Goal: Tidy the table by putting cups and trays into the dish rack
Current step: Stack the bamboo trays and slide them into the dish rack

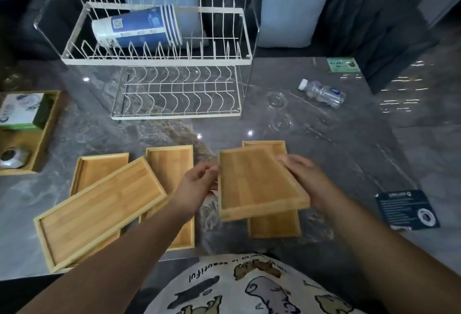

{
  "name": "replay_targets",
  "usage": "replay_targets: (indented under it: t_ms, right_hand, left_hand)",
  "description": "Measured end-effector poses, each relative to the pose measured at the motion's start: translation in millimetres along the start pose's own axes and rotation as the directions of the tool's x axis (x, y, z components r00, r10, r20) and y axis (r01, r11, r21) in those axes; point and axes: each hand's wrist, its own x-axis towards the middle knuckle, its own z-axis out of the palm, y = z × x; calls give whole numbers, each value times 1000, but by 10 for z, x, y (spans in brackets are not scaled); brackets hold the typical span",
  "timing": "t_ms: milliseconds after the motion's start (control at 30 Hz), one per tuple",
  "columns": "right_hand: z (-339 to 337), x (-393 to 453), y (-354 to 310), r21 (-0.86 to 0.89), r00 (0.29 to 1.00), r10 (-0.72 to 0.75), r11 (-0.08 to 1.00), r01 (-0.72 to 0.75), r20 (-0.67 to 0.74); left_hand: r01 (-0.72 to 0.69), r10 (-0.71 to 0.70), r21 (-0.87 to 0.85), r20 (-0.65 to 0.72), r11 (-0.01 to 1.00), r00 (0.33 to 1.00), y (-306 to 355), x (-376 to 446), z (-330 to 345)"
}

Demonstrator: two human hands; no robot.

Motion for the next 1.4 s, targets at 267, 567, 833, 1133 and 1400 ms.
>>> replay_targets:
  t_ms: [267,567,833,1133,1400]
  right_hand:
    - [-306,85,606,-664,950,-286,735,136,-122]
    - [-457,394,894,-853,964,-239,521,23,-120]
    - [-444,501,902,-849,976,-181,528,-8,-121]
    - [-447,546,945,-827,982,-47,547,-130,-185]
    - [-298,615,928,-819,979,-8,550,-164,-202]
  left_hand:
    - [-6,34,620,-32,785,999,-266,251,618]
    - [2,66,827,-47,562,997,-490,442,948]
    - [48,33,839,-78,542,996,-550,546,985]
    - [116,-95,827,-76,551,993,-655,514,980]
    - [144,-125,790,-86,596,988,-668,544,857]
